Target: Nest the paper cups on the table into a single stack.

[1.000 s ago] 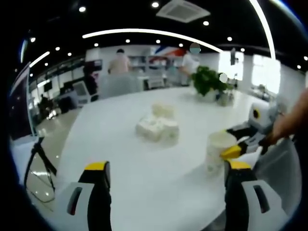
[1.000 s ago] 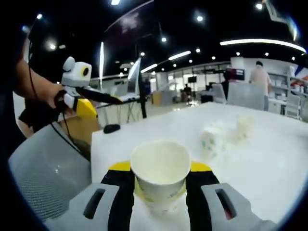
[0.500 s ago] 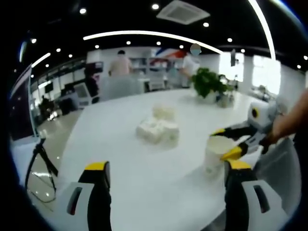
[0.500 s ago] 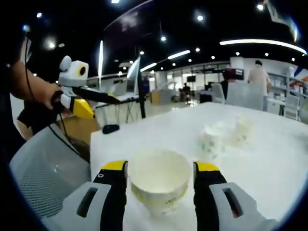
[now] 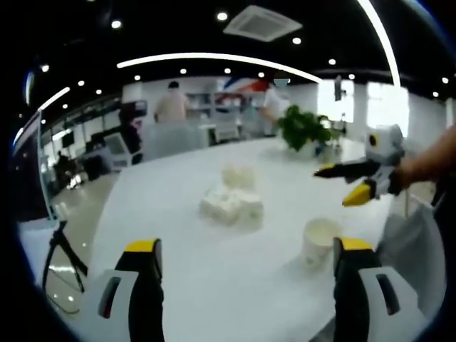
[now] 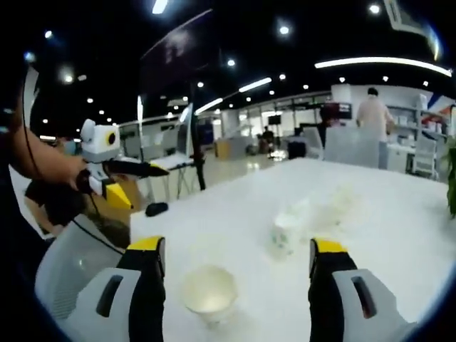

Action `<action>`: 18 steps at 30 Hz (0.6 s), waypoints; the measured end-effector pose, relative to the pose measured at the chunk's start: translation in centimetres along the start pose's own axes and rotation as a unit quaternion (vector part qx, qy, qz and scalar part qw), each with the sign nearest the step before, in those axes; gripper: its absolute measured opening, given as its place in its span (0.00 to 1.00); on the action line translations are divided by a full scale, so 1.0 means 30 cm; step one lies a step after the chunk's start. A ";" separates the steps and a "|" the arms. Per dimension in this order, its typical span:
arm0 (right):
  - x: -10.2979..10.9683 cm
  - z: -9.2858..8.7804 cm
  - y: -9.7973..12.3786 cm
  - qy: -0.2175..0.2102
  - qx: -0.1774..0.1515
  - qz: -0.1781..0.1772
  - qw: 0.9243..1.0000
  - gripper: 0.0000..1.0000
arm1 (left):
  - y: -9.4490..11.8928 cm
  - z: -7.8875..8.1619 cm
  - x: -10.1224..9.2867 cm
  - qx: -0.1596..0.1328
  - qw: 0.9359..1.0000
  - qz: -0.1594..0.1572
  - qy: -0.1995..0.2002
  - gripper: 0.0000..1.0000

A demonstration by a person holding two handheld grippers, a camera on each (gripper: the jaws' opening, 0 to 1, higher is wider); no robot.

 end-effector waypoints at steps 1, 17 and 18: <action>-0.011 0.003 0.006 -0.001 0.000 -0.005 1.000 0.84 | 0.000 -0.001 0.001 0.000 1.000 -0.001 0.000 0.99; -0.078 0.003 0.099 -0.017 0.016 -0.104 0.994 1.00 | -0.022 -0.016 0.104 -0.004 0.998 -0.066 0.017 0.99; -0.082 -0.002 0.106 -0.010 0.013 -0.111 0.994 1.00 | -0.024 -0.016 0.104 -0.004 0.997 -0.071 0.015 0.99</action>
Point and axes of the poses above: the point that each gripper's makers call its tool centre point, and the gripper's own axes: y roughly backward along the fingers, x roughly to its left, z roughly out of its top, the point moved 5 cm from there along y, roughly backward along the fingers, and after that the axes turned 6 degrees about y, right-handed, at the moved point
